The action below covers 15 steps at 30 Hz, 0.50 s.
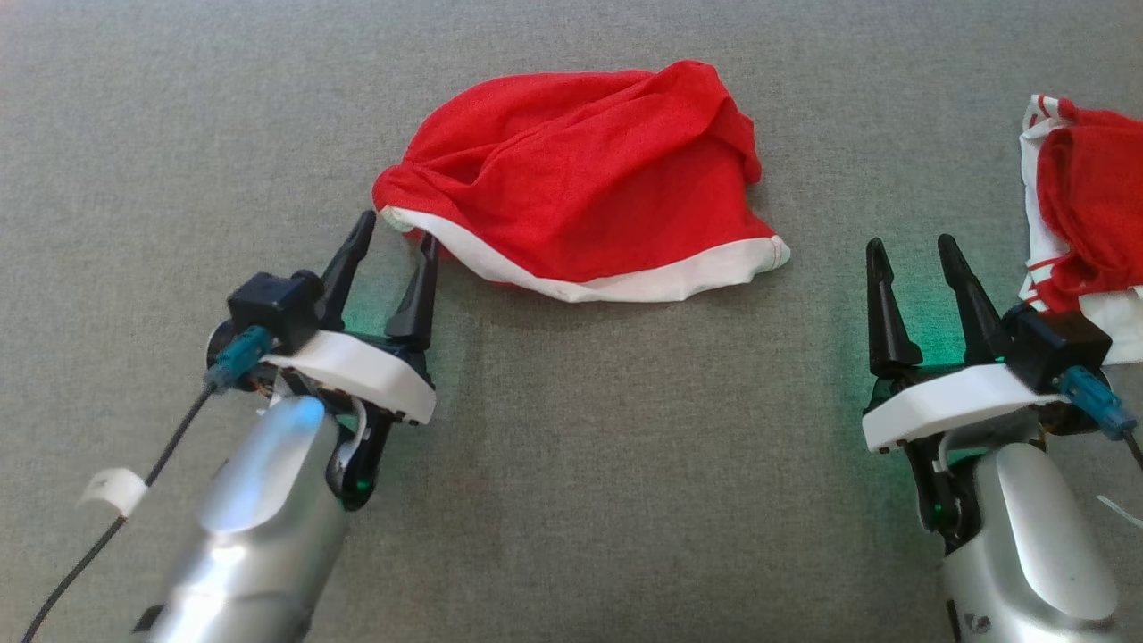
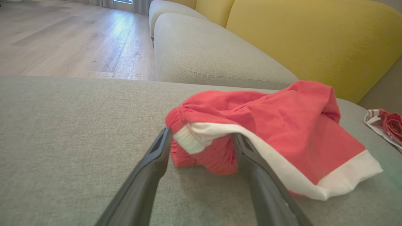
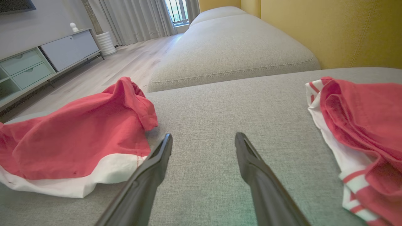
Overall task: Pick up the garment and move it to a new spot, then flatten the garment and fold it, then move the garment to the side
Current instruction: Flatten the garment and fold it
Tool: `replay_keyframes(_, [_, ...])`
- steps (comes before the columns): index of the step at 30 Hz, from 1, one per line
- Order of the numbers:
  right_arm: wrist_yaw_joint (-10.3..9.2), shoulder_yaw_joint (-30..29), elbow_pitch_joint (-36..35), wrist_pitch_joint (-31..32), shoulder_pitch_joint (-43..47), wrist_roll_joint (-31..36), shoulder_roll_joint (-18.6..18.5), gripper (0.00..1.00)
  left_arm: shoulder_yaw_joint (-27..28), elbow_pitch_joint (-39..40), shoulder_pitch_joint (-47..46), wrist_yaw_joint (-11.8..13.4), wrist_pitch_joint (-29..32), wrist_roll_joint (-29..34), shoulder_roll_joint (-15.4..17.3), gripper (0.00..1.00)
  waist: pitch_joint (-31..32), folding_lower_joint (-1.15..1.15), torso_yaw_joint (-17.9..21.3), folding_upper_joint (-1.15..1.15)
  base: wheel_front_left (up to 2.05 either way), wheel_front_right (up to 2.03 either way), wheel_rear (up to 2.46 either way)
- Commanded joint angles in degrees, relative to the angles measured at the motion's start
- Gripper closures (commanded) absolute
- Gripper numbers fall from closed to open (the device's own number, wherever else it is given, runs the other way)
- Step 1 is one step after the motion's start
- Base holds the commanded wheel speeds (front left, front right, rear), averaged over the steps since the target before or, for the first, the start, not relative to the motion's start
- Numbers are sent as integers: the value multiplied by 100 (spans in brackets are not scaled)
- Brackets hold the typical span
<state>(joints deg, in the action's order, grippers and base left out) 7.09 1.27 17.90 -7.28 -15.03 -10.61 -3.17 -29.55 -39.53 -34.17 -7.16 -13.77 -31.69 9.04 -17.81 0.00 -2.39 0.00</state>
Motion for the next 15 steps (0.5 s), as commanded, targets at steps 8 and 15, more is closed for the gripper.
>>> replay_keyframes(8, [40, 143, -132, -15, -193, -39, 29, 0, -138, 280, -303, -32, -83, -529, 424, 0, -33, 0, 18, 0, 0, 0, 0])
replay_keyframes(15, [40, 162, -128, -17, -233, -41, 29, 0, -437, 329, -462, -32, 121, -1322, 485, 0, -86, 0, 63, 0, 0, 0, 0])
